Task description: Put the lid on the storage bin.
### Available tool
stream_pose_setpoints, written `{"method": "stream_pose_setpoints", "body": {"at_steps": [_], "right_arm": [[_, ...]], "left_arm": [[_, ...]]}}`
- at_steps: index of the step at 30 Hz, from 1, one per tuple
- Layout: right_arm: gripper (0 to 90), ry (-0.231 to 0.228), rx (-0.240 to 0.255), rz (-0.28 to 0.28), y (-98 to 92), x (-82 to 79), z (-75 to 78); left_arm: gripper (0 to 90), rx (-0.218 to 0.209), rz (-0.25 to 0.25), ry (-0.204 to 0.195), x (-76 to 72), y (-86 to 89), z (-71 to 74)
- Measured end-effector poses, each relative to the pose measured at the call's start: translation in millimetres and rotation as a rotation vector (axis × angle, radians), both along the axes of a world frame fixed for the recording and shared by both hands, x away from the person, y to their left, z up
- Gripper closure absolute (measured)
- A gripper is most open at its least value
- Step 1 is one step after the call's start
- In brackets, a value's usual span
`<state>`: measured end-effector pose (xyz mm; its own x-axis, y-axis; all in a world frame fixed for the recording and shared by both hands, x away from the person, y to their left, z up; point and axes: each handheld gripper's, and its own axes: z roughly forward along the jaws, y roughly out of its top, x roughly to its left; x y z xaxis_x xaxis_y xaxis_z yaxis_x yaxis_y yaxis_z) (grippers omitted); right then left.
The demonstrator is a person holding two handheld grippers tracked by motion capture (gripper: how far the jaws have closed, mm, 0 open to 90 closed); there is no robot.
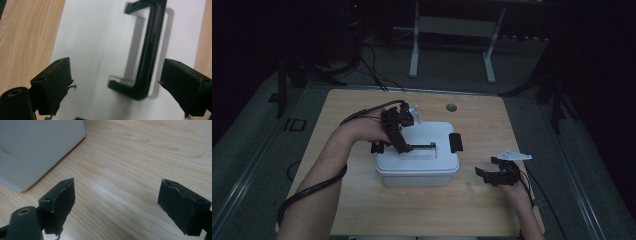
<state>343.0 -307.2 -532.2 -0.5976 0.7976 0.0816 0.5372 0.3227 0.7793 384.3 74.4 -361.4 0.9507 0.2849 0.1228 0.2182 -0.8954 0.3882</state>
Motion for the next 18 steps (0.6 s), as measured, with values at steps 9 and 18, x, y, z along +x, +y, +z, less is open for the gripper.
{"method": "stream_pose_setpoints", "body": {"at_steps": [9,18], "right_arm": [[14.0,-0.003,-0.001,-0.005,0.0,-0.5,0.1],[14.0,-0.002,-0.007,-0.005,1.1,-0.4,-0.3]], "left_arm": [[9.0,-0.040,0.053,0.029,-15.5,39.7,-9.2],[9.0,-0.099,0.069,-0.028,-39.4,74.3,-11.8]]}}
